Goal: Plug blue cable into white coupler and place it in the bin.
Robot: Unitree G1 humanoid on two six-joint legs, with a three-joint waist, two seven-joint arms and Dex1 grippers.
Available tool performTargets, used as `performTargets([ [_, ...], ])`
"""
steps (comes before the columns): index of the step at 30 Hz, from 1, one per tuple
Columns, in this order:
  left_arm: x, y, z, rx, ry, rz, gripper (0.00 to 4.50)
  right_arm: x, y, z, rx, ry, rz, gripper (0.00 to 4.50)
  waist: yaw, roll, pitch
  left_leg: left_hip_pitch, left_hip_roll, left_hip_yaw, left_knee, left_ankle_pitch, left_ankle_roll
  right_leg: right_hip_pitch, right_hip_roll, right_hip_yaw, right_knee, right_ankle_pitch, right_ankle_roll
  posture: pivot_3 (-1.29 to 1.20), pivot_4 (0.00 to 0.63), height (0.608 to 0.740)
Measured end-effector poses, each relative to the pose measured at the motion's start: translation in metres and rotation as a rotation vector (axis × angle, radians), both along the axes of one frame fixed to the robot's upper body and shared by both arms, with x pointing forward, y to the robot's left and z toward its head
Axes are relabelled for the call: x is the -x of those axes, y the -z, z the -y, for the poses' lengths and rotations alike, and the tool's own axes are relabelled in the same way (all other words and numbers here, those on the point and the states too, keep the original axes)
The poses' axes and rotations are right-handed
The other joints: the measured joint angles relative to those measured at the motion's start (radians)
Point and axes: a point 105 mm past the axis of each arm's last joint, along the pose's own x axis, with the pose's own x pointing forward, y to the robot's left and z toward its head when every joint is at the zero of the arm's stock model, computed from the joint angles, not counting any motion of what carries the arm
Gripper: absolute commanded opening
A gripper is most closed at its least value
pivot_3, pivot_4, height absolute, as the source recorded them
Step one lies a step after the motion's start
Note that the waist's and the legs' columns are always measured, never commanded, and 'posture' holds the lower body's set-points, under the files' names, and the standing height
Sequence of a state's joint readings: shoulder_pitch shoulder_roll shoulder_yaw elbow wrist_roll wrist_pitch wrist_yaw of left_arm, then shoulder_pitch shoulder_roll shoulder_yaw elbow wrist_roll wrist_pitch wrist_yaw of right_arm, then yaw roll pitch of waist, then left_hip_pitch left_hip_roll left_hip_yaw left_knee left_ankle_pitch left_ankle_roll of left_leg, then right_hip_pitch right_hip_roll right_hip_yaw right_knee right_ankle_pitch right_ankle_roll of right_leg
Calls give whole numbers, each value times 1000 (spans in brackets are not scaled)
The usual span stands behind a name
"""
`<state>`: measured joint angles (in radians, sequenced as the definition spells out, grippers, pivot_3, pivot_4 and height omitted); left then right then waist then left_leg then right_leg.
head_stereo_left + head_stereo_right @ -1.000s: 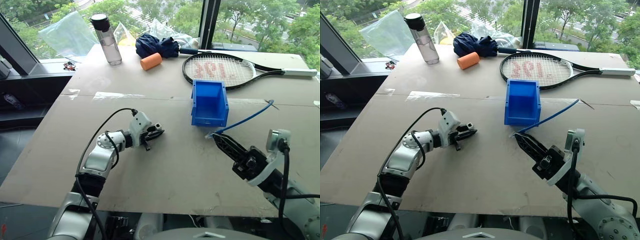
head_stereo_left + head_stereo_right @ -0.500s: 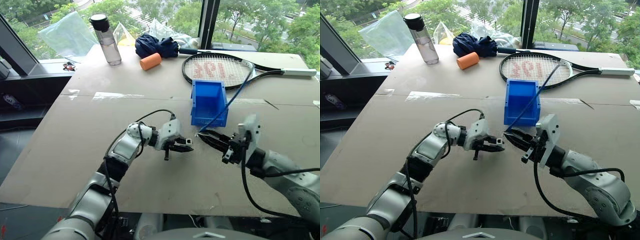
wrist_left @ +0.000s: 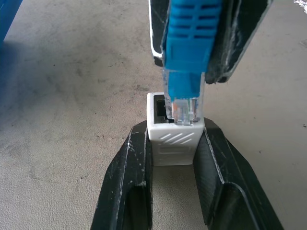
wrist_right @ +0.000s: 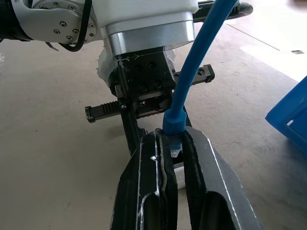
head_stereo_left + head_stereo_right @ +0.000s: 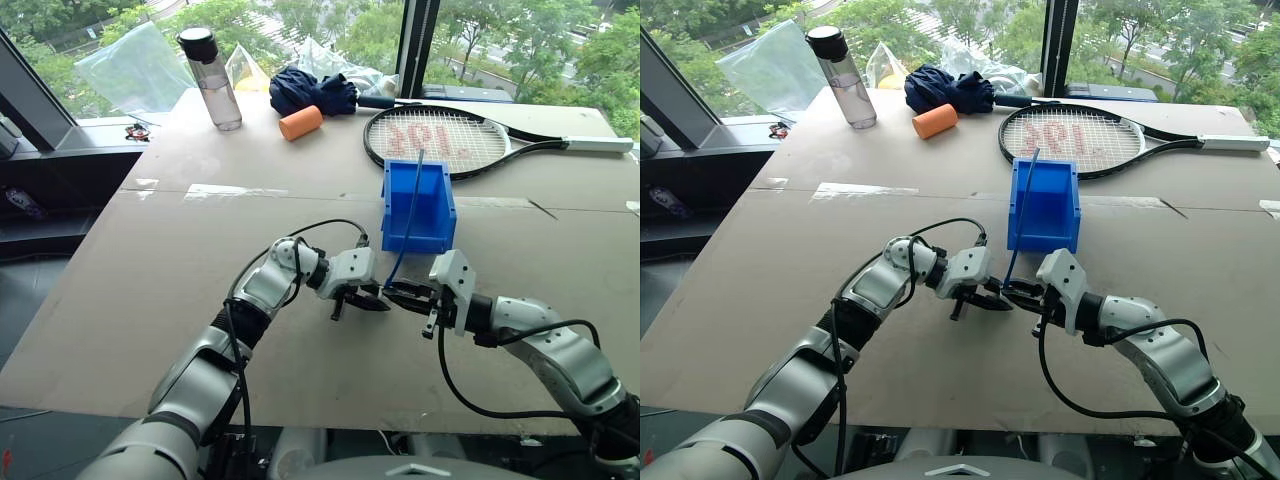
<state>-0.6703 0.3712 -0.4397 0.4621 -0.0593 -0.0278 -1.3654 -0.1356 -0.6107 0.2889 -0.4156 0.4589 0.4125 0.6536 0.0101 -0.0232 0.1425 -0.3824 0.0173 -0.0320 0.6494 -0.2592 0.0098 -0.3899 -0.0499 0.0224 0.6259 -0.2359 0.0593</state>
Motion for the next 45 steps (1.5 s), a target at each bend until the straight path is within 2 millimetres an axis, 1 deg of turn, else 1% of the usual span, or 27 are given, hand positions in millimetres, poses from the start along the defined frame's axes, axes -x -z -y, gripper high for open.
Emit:
performTargets([
  [14,2,0,1,-5,12,4,564,-4,4,6,67,-61,16,0,1,0,0,0,0,0,0,0,0,0,0,0,0,0,0,0,150,740],
  [20,3,1,1,-8,12,0,564,-4,8,2,207,-139,75,0,0,0,-1,1,0,0,0,0,0,0,1,0,0,0,0,0,150,740],
  [24,2,1,-1,-16,8,4,564,-4,10,0,246,-155,94,0,-3,-1,-3,3,1,-1,0,0,0,3,1,-1,0,0,0,0,150,740],
  [26,3,2,-2,-12,-1,-11,1635,-4,11,-1,232,-150,87,0,-4,-1,-3,3,1,-1,0,0,0,3,1,-1,1,0,0,0,150,740],
  [29,11,0,-1,15,14,-46,2889,-4,7,-1,161,-112,69,0,-5,0,-4,3,1,-1,0,0,0,3,1,-1,1,0,0,0,150,740],
  [31,12,-6,-2,66,-28,-59,3771,-5,6,2,72,-56,3,0,-5,0,-3,2,2,-2,0,0,0,2,1,-1,1,0,0,0,150,740],
  [32,12,-9,-5,84,-55,-63,3771,-5,4,4,43,-38,-16,0,-5,1,-3,2,2,-2,0,0,0,2,1,-1,1,0,0,0,150,740],
  [33,12,-15,-13,123,-117,-70,3771,-8,-3,5,-27,-2,-38,0,-11,1,-2,2,3,-2,0,0,0,2,1,-1,1,0,0,0,150,740],
  [35,11,-25,-41,193,-280,-93,3771,-19,-35,17,-167,99,-11,0,-26,3,0,3,4,-5,-1,0,0,1,1,0,2,0,0,0,150,740],
  [36,10,-29,-53,222,-349,-103,3771,-26,-48,23,-210,144,10,0,-30,4,0,3,5,-5,-1,0,0,1,1,0,2,0,0,0,150,740],
  [37,10,-37,-67,275,-444,-109,3771,-37,-69,32,-269,206,44,0,-31,4,1,3,5,-5,-1,0,0,0,1,0,3,0,0,0,150,740],
  [38,11,-44,-75,313,-505,-107,3771,-45,-88,39,-308,244,74,0,-27,5,1,3,5,-6,-1,0,0,0,1,-1,3,0,0,0,150,740],
  [39,13,-53,-84,353,-566,-92,3771,-52,-106,39,-347,256,85,0,-25,5,1,3,5,-6,-1,0,0,0,1,-1,3,0,0,0,150,740],
  [40,14,-56,-86,367,-586,-87,3771,-56,-113,39,-357,262,87,0,-21,5,1,3,5,-6,-1,0,0,1,1,-1,3,0,0,0,150,740],
  [42,18,-64,-88,399,-622,-70,3771,-72,-123,37,-351,284,69,0,-16,4,1,2,3,-3,-1,0,0,1,0,-2,2,0,0,0,150,740],
  [43,19,-67,-90,416,-651,-63,3771,-87,-122,35,-345,313,27,0,-17,5,1,2,2,-2,0,0,0,2,0,-2,2,0,0,0,150,740],
  [44,19,-70,-88,430,-659,-59,3771,-101,-121,38,-335,360,-6,0,-18,5,1,2,2,-2,0,0,0,1,0,0,2,1,-1,0,150,740],
  [45,20,-75,-84,452,-669,-42,3771,-124,-117,44,-317,443,-72,0,-18,5,2,2,0,-1,0,0,0,1,-1,0,2,1,-1,0,150,740],
])
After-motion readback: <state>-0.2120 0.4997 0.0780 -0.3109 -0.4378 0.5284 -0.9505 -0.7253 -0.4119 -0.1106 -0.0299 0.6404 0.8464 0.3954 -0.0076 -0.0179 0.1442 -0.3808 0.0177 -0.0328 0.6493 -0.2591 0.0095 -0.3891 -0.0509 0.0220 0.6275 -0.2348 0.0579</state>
